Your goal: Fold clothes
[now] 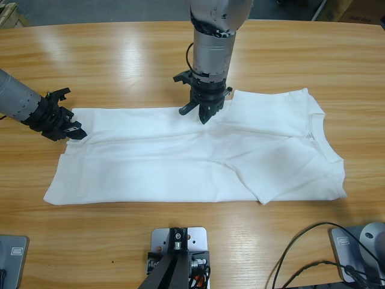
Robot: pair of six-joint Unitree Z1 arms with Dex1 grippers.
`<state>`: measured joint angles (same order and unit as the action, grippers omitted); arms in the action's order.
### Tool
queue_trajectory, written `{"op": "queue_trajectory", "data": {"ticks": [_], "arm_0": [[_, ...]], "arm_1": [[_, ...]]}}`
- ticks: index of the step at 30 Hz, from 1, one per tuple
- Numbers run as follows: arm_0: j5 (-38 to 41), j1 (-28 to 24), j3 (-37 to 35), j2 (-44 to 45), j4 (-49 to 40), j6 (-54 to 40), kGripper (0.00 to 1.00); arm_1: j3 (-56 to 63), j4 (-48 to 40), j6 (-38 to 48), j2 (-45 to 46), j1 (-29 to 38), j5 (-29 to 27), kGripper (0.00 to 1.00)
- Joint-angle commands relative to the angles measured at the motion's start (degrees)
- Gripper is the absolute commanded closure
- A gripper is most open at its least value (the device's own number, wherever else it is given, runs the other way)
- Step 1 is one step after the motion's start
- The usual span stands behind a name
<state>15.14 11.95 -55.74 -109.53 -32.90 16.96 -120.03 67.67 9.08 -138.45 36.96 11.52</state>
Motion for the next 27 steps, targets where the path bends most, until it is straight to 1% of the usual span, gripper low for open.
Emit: {"op": "queue_trajectory", "data": {"ticks": [1, 13, 18, 27], "arm_0": [[-0.72, 0.70, -0.33, -3.94, 0.64, -0.43, 1.000], [-0.72, 0.70, -0.42, -4.27, 0.66, -0.52, 1.000], [-0.72, 0.72, -0.47, -4.29, 0.64, -0.59, 1.000], [-0.72, 0.88, -0.51, -4.29, 0.64, -0.61, 1.000]], "arm_1": [[-0.91, 1.24, -1.26, -4.53, -3.40, -1.16, 1.000], [-1.44, 1.66, -1.26, -6.48, -3.82, -1.16, 1.000], [-1.00, 1.85, -1.26, -7.34, -2.96, -0.78, 1.000], [0.20, 2.05, -1.79, -4.90, -2.47, -1.57, 1.000]]}}
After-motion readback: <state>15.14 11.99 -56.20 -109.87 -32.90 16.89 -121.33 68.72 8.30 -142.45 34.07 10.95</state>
